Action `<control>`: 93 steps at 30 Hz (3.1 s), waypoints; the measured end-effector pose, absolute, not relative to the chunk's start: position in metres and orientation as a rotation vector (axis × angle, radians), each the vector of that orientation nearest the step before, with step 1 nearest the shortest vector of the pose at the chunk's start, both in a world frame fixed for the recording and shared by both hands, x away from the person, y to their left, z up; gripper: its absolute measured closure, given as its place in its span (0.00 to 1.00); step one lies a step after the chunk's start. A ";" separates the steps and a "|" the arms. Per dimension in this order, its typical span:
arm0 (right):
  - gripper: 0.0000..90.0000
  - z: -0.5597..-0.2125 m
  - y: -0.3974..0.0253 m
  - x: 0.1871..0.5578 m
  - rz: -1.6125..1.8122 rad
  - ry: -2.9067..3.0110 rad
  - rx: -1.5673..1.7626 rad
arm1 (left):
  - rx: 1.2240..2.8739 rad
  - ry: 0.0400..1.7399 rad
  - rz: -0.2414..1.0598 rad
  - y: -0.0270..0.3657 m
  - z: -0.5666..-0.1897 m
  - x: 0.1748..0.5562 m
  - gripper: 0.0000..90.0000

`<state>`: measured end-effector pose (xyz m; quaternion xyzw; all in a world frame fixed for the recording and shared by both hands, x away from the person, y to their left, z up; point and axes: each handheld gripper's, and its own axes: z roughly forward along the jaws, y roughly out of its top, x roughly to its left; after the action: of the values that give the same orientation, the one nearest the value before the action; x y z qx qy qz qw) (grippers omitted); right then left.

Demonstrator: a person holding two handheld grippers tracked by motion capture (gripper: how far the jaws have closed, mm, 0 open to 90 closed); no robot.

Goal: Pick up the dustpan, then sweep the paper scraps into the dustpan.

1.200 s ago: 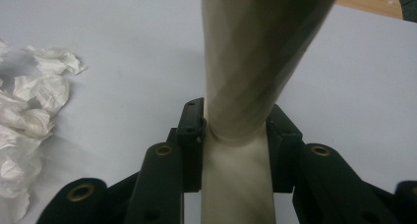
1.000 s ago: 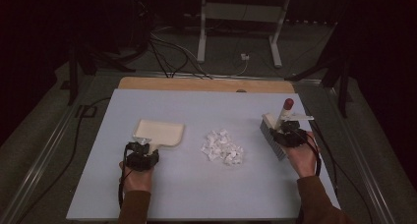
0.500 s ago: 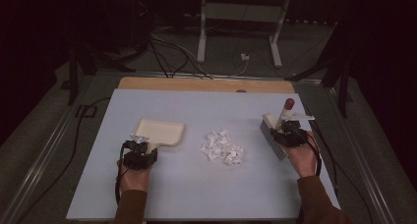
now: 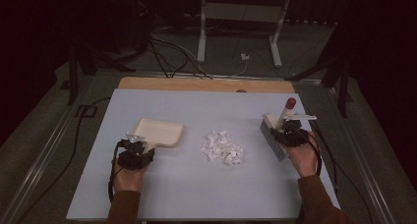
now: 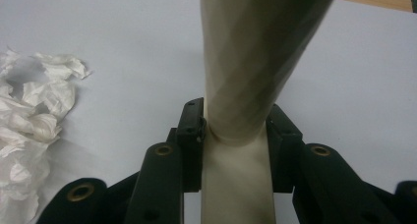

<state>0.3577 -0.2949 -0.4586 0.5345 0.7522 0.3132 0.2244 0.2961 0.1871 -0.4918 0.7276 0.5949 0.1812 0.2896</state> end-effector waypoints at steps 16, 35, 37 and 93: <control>0.74 -0.459 -0.297 0.358 0.888 2.075 1.499 | 2.004 1.421 0.472 0.200 -0.480 0.293 0.74; 0.74 -0.458 -0.301 0.359 0.895 2.062 1.524 | 2.163 1.127 0.444 0.211 -0.467 0.295 0.74; 0.74 -0.458 -0.301 0.359 0.895 2.063 1.525 | 2.183 1.098 0.447 0.211 -0.465 0.294 0.74; 0.75 -0.450 -0.233 0.372 1.007 2.198 1.347 | 2.481 0.633 0.234 0.172 -0.475 0.308 0.74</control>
<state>0.3722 -0.2332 -0.4496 0.4782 0.7803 0.3576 0.1859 0.3082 0.1717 -0.4748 0.9260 0.2362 0.0874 0.2812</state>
